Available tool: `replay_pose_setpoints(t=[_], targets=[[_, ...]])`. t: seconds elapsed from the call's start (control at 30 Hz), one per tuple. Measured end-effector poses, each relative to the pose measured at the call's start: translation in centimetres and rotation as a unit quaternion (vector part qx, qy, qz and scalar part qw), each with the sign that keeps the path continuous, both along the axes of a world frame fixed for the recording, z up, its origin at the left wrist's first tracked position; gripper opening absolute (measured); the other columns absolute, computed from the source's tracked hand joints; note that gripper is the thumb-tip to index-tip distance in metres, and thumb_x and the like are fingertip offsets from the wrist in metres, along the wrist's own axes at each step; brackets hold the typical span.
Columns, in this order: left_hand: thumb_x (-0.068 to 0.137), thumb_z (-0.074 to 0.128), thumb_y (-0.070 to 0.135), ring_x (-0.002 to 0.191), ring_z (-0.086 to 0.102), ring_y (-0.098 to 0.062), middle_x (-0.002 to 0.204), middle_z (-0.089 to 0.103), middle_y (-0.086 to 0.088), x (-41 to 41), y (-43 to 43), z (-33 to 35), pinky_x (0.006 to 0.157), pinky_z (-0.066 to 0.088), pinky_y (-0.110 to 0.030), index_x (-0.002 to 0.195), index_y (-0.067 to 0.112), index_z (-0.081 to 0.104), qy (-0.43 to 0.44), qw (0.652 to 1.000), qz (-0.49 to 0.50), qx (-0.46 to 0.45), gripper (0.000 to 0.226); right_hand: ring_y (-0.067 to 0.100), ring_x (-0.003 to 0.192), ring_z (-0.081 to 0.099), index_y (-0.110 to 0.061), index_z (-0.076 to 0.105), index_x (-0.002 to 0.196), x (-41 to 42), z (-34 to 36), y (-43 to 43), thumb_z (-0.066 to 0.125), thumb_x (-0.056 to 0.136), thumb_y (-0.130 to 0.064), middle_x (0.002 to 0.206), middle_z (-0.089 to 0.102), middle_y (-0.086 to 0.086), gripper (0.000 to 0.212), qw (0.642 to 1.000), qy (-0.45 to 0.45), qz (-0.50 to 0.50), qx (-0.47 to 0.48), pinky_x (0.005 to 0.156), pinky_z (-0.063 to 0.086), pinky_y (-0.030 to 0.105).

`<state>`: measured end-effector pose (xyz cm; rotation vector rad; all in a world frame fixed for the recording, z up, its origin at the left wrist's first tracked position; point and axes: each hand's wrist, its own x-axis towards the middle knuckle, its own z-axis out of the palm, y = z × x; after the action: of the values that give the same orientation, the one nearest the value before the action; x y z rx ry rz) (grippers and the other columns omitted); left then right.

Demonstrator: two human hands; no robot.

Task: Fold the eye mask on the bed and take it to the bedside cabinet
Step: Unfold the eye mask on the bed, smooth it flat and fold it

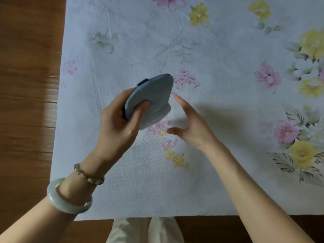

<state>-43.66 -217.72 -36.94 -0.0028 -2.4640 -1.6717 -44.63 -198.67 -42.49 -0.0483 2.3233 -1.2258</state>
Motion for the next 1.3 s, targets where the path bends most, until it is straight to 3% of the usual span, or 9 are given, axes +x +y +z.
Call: replay_pose_setpoints(t=[0.13,0.27,0.37,0.53,0.63,0.73,0.83,1.0,1.3], targets=[[0.084,0.063,0.028,0.080,0.060,-0.010,0.080,0.066,0.014,0.5,-0.4,-0.4,0.072,0.049,-0.029,0.083,0.035,0.069,-0.101,0.961,0.115,0.229,0.009,-0.003,0.094,0.059,-0.022,0.059,0.102,-1.6,0.7,-0.7,0.077,0.072,-0.007,0.102,0.064,-0.011,0.038,0.989,-0.115,-0.023,-0.088,0.082,0.046,0.015],[0.080,0.066,0.022,0.082,0.064,-0.022,0.083,0.069,-0.001,1.0,-2.4,-3.0,0.072,0.055,-0.036,0.083,0.027,0.070,-0.161,0.930,0.190,0.271,0.007,0.011,0.069,0.062,-0.021,0.060,0.077,-1.9,-0.1,-0.5,0.072,0.075,-0.003,0.073,0.065,-0.001,0.021,0.989,-0.113,-0.051,-0.082,0.067,0.048,0.029],[0.076,0.065,0.013,0.090,0.067,-0.031,0.094,0.069,-0.010,1.7,-4.1,-5.6,0.082,0.056,-0.048,0.090,0.025,0.067,-0.208,0.931,0.248,0.167,0.019,0.001,0.065,0.062,-0.026,0.062,0.076,-1.7,-1.4,-0.7,0.071,0.076,-0.003,0.077,0.068,-0.002,0.026,0.988,-0.094,-0.090,-0.079,0.066,0.051,0.023],[0.079,0.066,0.009,0.072,0.064,0.013,0.084,0.068,0.015,2.9,-5.6,-8.6,0.068,0.049,-0.005,0.103,0.016,0.069,-0.242,0.948,0.208,-0.022,0.025,0.025,0.077,0.066,-0.016,0.065,0.088,-0.3,-3.7,-2.0,0.069,0.077,-0.009,0.083,0.070,0.008,0.014,0.985,-0.035,-0.169,-0.002,0.073,0.054,0.040],[0.083,0.068,0.013,0.069,0.062,0.014,0.085,0.067,0.012,3.1,-5.8,-9.3,0.068,0.043,0.001,0.106,0.015,0.069,-0.243,0.947,0.187,-0.096,0.024,0.020,0.073,0.063,-0.011,0.066,0.097,0.2,-4.1,-2.8,0.067,0.079,-0.011,0.079,0.067,0.000,0.019,0.984,0.021,-0.170,0.056,0.070,0.054,0.034],[0.085,0.066,0.013,0.086,0.067,-0.012,0.101,0.071,-0.002,3.1,-6.0,-9.4,0.084,0.049,-0.018,0.117,0.012,0.063,-0.231,0.945,0.168,-0.157,0.032,0.026,0.086,0.063,-0.005,0.062,0.109,0.5,-4.0,-3.3,0.065,0.081,-0.009,0.094,0.067,0.007,0.028,0.981,0.076,-0.140,0.108,0.076,0.048,0.028],[0.089,0.060,0.010,0.120,0.052,-0.039,0.131,0.057,-0.021,3.4,-5.9,-9.7,0.101,0.039,-0.042,0.132,-0.001,0.050,-0.120,0.930,0.051,-0.344,0.045,0.042,0.108,0.055,0.000,0.056,0.121,1.6,-3.9,-4.3,0.059,0.081,-0.008,0.121,0.058,0.025,0.041,0.937,0.233,-0.034,0.256,0.092,0.042,0.043],[0.094,0.038,0.021,0.142,0.019,-0.032,0.151,0.031,-0.023,3.8,-4.0,-10.8,0.117,0.011,-0.049,0.144,-0.003,0.031,-0.025,0.873,-0.162,-0.459,0.056,0.031,0.139,0.030,0.000,0.034,0.140,3.9,-4.6,-7.5,0.042,0.088,-0.022,0.148,0.035,0.019,0.057,0.888,0.303,0.191,0.289,0.113,0.021,0.050],[0.097,0.025,0.032,0.141,0.029,-0.033,0.150,0.033,-0.022,3.1,-4.3,-13.3,0.117,0.015,-0.049,0.144,-0.004,0.031,-0.041,0.833,-0.230,-0.502,0.059,0.026,0.140,0.028,0.001,0.030,0.141,4.0,-7.3,-7.9,0.033,0.094,-0.032,0.149,0.035,0.015,0.058,0.834,0.257,0.278,0.403,0.114,0.020,0.047]])
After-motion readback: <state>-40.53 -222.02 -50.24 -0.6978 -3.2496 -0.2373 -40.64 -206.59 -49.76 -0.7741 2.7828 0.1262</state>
